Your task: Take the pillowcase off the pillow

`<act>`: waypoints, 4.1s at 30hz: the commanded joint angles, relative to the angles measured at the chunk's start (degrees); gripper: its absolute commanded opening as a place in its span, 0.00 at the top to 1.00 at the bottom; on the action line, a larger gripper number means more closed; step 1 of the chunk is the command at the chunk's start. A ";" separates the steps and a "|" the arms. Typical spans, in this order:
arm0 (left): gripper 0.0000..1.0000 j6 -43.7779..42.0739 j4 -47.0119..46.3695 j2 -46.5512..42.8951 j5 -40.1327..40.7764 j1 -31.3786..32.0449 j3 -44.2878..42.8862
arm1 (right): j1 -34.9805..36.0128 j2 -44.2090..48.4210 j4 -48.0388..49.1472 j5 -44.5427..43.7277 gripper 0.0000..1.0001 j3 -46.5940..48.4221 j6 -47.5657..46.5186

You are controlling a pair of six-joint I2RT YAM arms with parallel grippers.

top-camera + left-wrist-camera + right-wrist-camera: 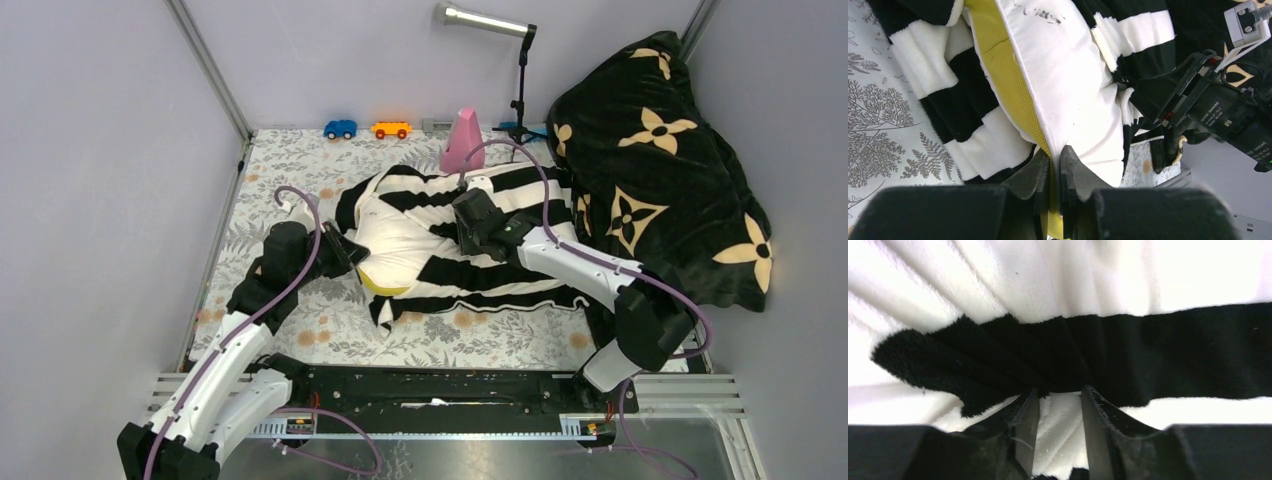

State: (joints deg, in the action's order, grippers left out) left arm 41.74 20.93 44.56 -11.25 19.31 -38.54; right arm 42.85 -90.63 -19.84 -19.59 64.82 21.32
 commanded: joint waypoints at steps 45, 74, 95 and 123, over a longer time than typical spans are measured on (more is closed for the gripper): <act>1.00 -1.68 -7.48 4.15 -9.26 -0.31 -11.66 | 8.90 15.83 0.62 9.42 0.01 -0.10 -12.54; 1.00 2.49 -12.06 7.87 -14.40 1.61 -13.74 | 22.10 5.12 11.98 -0.38 0.06 7.19 -18.69; 0.17 9.44 -10.25 13.83 14.04 -0.50 -6.90 | 22.02 25.31 17.21 -1.27 1.00 -10.49 -16.42; 1.00 -2.80 -30.40 60.40 10.30 -6.74 -26.32 | 22.01 37.70 10.62 -10.34 1.00 -8.83 -7.97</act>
State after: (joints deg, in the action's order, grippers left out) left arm 41.32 -2.79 100.12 6.70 13.76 -59.48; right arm 64.86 -55.81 -16.01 -23.81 53.71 11.42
